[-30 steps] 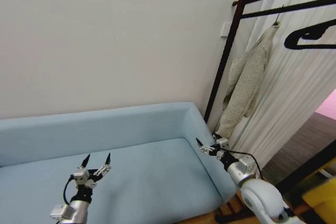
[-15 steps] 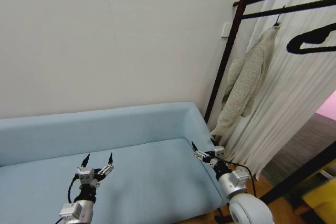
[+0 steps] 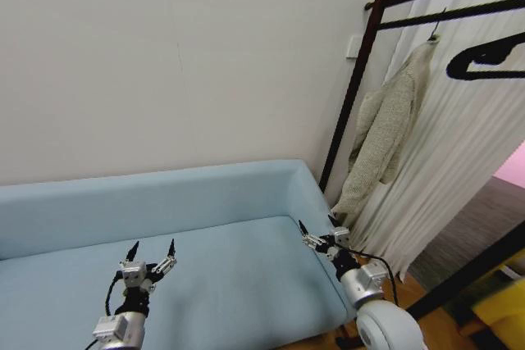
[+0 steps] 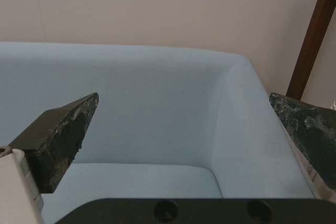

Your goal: Pick up the clothes from the sofa and hang them on the clothes hanger.

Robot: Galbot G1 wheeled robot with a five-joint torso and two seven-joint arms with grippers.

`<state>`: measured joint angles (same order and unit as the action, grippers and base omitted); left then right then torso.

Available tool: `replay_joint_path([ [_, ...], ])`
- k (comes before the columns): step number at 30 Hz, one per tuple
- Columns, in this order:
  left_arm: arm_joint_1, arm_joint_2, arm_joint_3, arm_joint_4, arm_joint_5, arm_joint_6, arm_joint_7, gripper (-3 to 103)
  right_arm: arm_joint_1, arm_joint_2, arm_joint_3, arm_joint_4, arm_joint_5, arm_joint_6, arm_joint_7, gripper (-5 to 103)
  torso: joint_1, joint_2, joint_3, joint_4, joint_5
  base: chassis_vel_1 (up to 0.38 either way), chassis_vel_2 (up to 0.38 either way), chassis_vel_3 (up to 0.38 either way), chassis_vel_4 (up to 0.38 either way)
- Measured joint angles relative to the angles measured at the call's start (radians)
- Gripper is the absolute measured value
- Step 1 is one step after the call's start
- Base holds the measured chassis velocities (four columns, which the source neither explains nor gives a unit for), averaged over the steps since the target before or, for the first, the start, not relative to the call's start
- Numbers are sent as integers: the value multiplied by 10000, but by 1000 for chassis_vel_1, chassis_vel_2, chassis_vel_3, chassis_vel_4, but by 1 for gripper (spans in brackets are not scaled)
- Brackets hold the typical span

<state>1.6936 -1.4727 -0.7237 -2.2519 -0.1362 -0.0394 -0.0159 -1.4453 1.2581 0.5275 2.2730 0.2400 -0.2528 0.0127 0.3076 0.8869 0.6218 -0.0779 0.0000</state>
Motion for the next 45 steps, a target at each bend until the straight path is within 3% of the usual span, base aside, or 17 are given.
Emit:
replay_joint_path([
  [45,-6,12,1,15,-29,-5,22,100,24,-16,-14,-12,31,-2,14,100,0,-2,0,0,0,0,0,0,0],
])
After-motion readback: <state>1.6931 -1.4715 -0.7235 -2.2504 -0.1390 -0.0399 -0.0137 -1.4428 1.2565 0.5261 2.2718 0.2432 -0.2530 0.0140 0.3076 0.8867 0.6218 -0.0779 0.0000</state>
